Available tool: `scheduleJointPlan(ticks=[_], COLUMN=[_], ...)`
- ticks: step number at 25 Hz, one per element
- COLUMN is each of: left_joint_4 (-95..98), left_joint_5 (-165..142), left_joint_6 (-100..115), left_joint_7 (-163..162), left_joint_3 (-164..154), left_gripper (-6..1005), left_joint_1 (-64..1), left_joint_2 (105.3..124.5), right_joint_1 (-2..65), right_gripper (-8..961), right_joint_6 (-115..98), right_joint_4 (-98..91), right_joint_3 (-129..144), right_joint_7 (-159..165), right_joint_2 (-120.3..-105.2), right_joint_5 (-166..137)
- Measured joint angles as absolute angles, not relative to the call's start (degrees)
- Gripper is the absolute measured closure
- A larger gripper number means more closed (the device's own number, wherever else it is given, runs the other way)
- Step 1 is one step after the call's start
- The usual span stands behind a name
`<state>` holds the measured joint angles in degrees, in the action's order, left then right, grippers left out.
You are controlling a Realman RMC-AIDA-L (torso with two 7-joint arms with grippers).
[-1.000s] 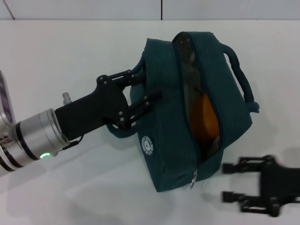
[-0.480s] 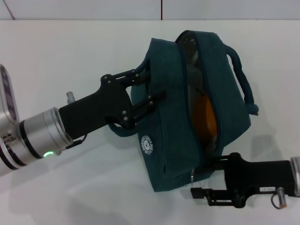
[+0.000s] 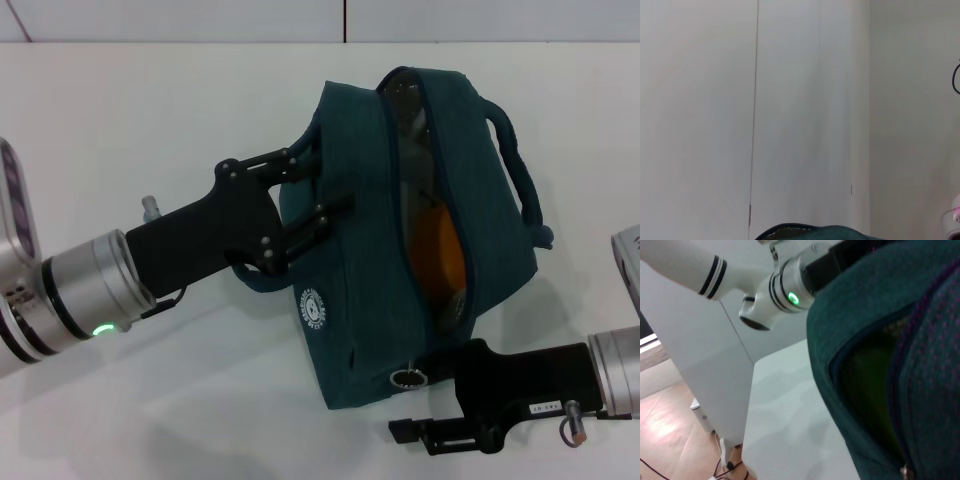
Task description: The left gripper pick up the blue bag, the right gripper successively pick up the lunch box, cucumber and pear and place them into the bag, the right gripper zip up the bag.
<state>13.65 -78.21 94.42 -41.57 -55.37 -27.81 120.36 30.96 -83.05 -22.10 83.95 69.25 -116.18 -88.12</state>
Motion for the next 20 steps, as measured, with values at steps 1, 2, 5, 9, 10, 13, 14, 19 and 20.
scheduleJointPlan(ticks=[1,2,5,9,10,13,14,19,20], left_joint_4=[13.6,13.4,13.2,13.1,13.0,13.0,13.0,12.5,12.4], left_joint_5=[-78.2,-78.2,-78.2,-78.1,-78.0,-77.4,-77.2,-76.9,-76.9], left_joint_6=[94.4,94.4,94.5,94.6,94.6,94.8,94.8,95.0,95.1], left_joint_7=[-41.6,-41.6,-41.5,-39.8,-39.5,-39.3,-39.1,-38.6,-38.5], left_joint_3=[-55.4,-55.4,-55.4,-55.4,-55.4,-55.4,-55.4,-55.1,-55.1], left_gripper=[578,578,579,579,579,579,579,577,577], left_joint_1=[-27.8,-27.8,-27.8,-27.7,-27.6,-27.3,-27.2,-27.0,-27.0], left_joint_2=[120.37,120.36,120.29,120.32,120.34,120.36,120.37,120.40,120.40], right_joint_1=[30.8,30.6,30.5,30.5,30.5,30.4,30.3,28.6,28.2], right_gripper=[379,379,379,423,437,540,584,784,822], right_joint_6=[-83.1,-83.1,-83.2,-82.6,-82.6,-82.8,-82.9,-83.8,-84.2], right_joint_4=[-22.5,-22.9,-23.1,-23.1,-23.1,-23.5,-23.6,-24.4,-24.5], right_joint_3=[84.0,84.0,84.0,84.4,84.7,85.4,85.5,85.5,85.5], right_joint_7=[69.2,69.2,69.2,67.8,67.3,66.1,65.7,60.4,59.2], right_joint_2=[-116.19,-116.19,-116.18,-116.18,-116.18,-116.18,-116.19,-116.18,-116.18], right_joint_5=[-87.9,-87.7,-87.6,-87.5,-87.4,-87.1,-86.9,-84.1,-83.4])
